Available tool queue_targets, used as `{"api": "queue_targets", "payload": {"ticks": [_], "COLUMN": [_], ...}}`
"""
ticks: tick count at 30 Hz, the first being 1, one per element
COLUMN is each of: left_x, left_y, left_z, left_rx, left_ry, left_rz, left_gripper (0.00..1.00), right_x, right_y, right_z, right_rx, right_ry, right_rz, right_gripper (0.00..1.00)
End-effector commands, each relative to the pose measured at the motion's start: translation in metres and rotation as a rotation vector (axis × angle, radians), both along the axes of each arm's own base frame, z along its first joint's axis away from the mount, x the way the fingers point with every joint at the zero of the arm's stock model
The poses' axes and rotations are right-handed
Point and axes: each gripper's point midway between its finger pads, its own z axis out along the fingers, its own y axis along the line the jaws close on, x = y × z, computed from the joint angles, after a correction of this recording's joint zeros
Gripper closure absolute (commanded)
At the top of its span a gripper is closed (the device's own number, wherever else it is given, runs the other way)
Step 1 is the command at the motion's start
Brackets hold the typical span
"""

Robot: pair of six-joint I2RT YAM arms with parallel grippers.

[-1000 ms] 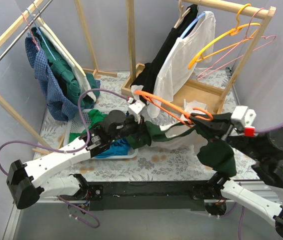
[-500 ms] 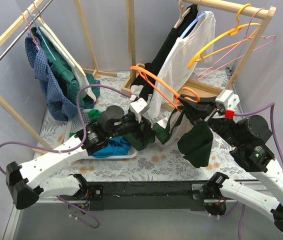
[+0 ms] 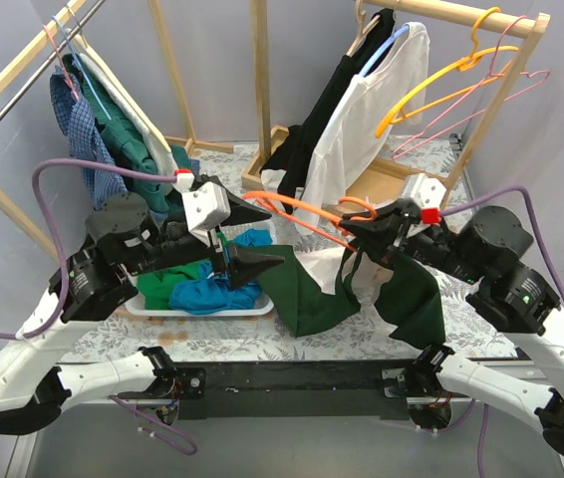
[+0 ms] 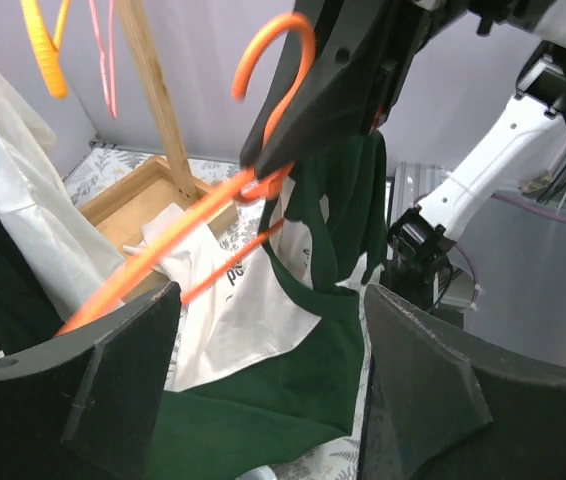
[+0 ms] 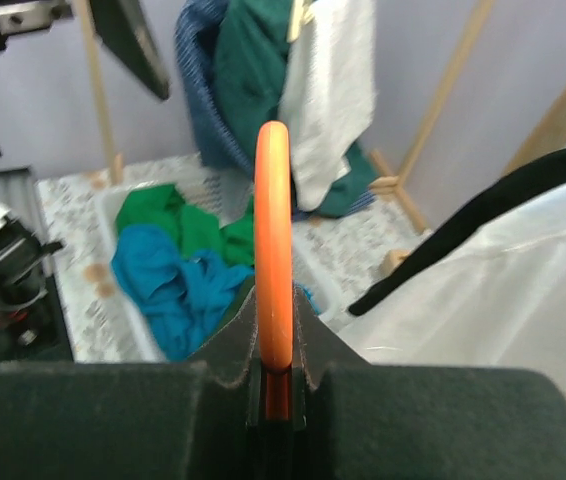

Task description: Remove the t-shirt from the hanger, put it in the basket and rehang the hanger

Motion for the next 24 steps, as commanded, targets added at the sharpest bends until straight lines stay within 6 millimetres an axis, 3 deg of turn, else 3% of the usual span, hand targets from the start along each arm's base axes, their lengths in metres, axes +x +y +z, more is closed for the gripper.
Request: {"api": "queue_targets", "payload": {"ticks": [1,7,14,17,18,19,24], "left_x": [0.005,0.006,0.013,0.017,0.018,0.019,0.030], "left_y": [-0.018,-0.038,-0.043,-0.042,-0.042,-0.041,-0.037], "left_z": [-0.038,-0.067,-0.095,-0.099,-0.099,-0.099,-0.110], "left_rx": [0.179,0.257,0.324,0.327,0.327,0.324,0.351], "left_ry": [0.019,0.060,0.089,0.091,0.091,0.091,0.088], "left_rz": [-0.071,-0.154,-0.147,-0.126,-0.121,-0.111,-0.045], "left_gripper": [0.30,0.36,0.50,0.70,0.93,1.00,1.00], "right_x": [-0.031,-0.044,-0.047,-0.049,-0.049,-0.049,-0.044], "right_y": [0.014,0.028,0.035,0.035,0.035,0.035,0.034], "right_z": [0.003,-0.007,-0.004,-0.003,-0.003,-0.004,-0.013], "right_rx": [-0.057,-0.121,-0.139,-0.137,-0.136,-0.138,-0.155], "right_ry": [0.037,0.086,0.096,0.095,0.095,0.097,0.108], "right_rz": [0.192,0.322,0.372,0.382,0.385,0.384,0.358], "right_gripper": [0.99,0.99,0.99,0.99,0.99,0.99,0.99]}}
